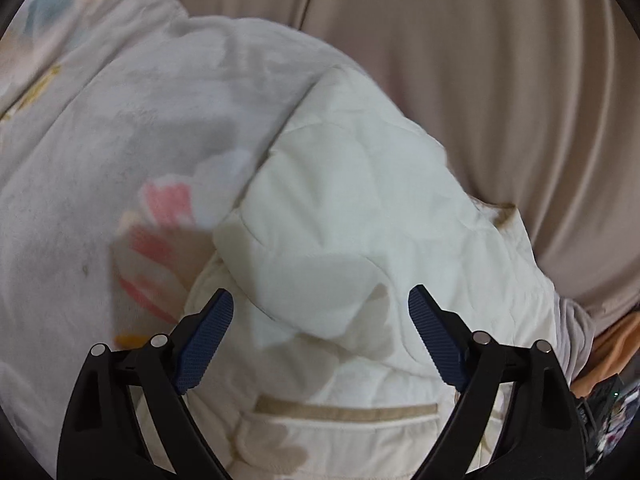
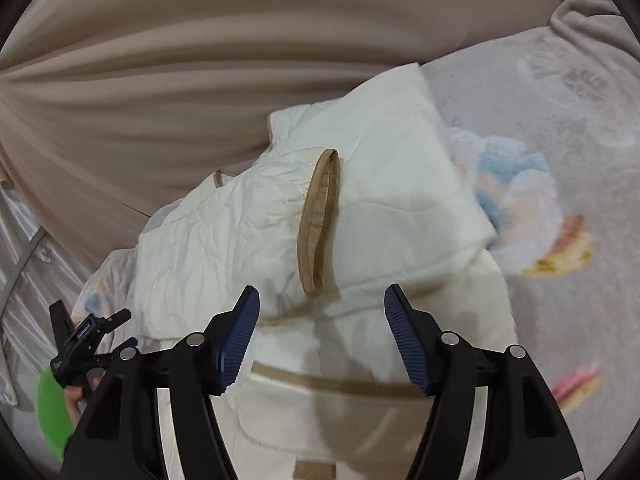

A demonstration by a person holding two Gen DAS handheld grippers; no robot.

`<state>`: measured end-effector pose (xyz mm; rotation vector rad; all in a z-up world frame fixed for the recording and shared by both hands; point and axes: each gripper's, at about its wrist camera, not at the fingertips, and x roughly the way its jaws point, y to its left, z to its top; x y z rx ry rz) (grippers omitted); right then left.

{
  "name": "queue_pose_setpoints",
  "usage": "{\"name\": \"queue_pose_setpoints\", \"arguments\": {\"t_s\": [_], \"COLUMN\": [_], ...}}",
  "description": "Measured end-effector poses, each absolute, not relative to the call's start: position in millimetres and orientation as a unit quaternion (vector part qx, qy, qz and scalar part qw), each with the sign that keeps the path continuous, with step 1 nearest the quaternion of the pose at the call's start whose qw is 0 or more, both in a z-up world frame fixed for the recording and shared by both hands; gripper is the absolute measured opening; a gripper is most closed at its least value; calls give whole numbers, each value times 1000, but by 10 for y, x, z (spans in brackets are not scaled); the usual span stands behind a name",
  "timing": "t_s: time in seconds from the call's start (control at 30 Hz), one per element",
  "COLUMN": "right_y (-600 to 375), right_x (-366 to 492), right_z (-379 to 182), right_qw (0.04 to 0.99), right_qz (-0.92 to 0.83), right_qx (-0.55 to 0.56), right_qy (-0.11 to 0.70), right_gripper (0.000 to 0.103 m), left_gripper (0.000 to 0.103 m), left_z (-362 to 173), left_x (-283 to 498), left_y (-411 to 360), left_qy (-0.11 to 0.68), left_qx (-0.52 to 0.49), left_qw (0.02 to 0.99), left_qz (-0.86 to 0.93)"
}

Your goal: Fold large clothes

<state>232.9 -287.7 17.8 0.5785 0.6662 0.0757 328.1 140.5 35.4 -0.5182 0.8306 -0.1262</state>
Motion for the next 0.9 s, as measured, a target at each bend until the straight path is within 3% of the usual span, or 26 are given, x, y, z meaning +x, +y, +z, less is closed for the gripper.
{"name": "queue_pose_setpoints", "arguments": {"t_s": [0.07,0.1,0.13,0.17,0.2,0.23,0.33,0.4,0.53,0.73,0.83,0.9], "right_y": [-2805,-2762,-2714,-2661,-2610,-2577,-2562,-2682,-2881,-2907,-2979,-3122], "right_x": [2547,2650,2721,2771,2753,2655,2303,2330,2948,2627,2776,2733], "right_z": [160,157,185,255,416,600,1054,960,8,322,34,23], "right_qw": [901,899,899,901,911,925,954,956,916,941,922,914], "right_qz": [23,17,23,31,40,59,97,73,-10,16,-2,4], "right_qx": [263,258,255,247,237,232,214,209,175,203,187,232], "right_qy": [345,353,355,356,334,295,188,194,360,272,339,332], "right_gripper": [60,51,16,6,6,5,4,4,1,3,4,4], "left_gripper": [71,67,61,50,42,27,18,18,18,21,24,25], "left_z": [243,200,198,234,298,369,440,364,122,54,11,-10], "left_x": [3384,3440,3459,3459,3448,3422,3334,3334,3360,3251,3210,3175], "left_y": [1437,1425,1409,1386,1353,1328,1268,1181,1129,1104,1143,1168], "left_qy": [417,424,423,414,400,383,353,356,376,354,350,349], "left_qx": [-270,-278,-275,-265,-252,-241,-216,-196,-172,-164,-168,-173], "left_qw": [866,860,862,870,881,891,910,914,910,921,922,921], "left_qz": [-64,-59,-50,-37,-29,-24,-13,-16,-9,0,0,2]}}
